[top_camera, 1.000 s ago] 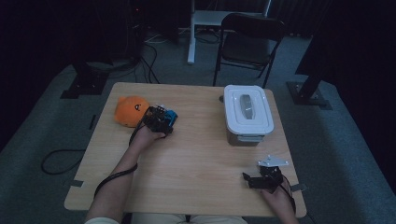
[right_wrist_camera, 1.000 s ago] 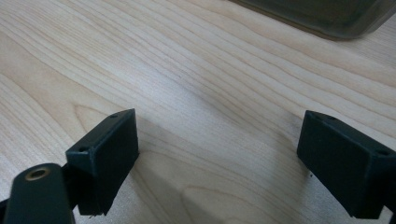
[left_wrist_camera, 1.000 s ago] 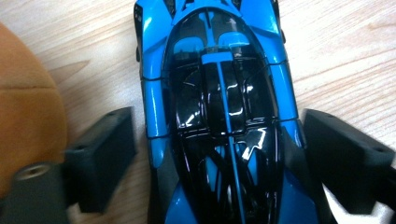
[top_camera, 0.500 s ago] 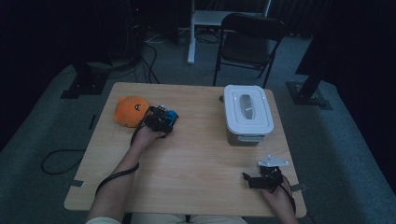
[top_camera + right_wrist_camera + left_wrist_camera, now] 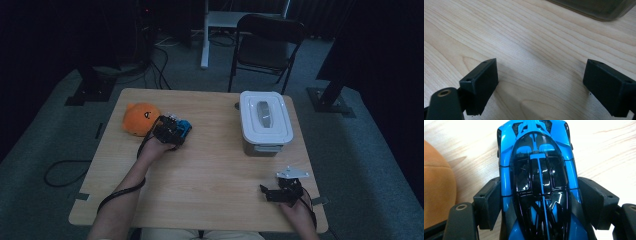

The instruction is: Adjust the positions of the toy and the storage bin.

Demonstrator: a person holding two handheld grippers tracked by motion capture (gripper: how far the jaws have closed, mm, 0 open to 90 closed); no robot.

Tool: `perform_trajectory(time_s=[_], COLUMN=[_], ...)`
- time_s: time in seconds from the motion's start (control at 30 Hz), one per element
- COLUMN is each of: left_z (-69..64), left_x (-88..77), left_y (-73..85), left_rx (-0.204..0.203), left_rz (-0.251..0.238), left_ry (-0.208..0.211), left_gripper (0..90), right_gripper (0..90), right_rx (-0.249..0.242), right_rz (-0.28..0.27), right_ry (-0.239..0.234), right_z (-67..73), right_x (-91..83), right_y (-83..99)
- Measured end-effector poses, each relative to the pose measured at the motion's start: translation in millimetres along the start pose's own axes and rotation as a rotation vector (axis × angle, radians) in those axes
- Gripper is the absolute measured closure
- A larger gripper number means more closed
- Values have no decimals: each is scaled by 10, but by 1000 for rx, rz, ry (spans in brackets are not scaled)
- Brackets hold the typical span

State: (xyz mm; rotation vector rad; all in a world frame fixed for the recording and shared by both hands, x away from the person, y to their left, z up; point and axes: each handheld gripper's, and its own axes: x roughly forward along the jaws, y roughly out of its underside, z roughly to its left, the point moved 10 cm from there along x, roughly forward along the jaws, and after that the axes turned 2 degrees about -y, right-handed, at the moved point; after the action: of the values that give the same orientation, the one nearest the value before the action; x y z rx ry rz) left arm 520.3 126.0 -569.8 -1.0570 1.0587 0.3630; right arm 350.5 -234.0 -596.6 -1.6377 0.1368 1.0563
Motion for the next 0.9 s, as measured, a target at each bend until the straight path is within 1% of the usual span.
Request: perform_trajectory(time_s=[0.07,0.2,0.23,0.27,0.3,0.33,0.37,0.43,0.5,0.63,0.67,0.73,0.83,0.9], left_z=[-17,-37,-50,-62,-73,-85,-89,-106,-123,-171,-189,-216,-266,-310], left_x=[-46,-147,-176,-206,-238,-277,-301,-360,-422,-513,-535,-580,-656,-714], left_y=[16,75,100,119,145,174,196,257,332,458,498,572,680,755], left_rx=[5,21,32,42,51,67,70,81,96,115,128,152,166,192], left_rz=[-3,-12,-8,-17,-16,-25,-26,-28,-27,-38,-35,-37,-41,-43], left_ry=[9,13,22,21,28,31,31,39,33,38,41,31,43,56], left_gripper=[258,258,258,258,258,258,258,258,258,257,257,258,257,257], right_gripper=[121,121,121,121,121,121,121,121,121,121,121,121,121,121], right_rx=[0,0,1,2,2,2,2,2,2,2,2,3,6,6], right_rz=[0,0,0,0,0,0,0,0,0,0,0,0,1,0], right_ry=[0,0,0,1,1,1,1,1,1,2,1,2,5,6], right_z=[0,-1,-1,-2,-2,-2,-2,-3,-3,-3,-3,-4,-8,-9], right_x=[0,0,0,0,0,0,0,0,0,0,0,0,0,-1], right_y=[0,0,0,0,0,0,-1,0,-1,0,0,0,0,0])
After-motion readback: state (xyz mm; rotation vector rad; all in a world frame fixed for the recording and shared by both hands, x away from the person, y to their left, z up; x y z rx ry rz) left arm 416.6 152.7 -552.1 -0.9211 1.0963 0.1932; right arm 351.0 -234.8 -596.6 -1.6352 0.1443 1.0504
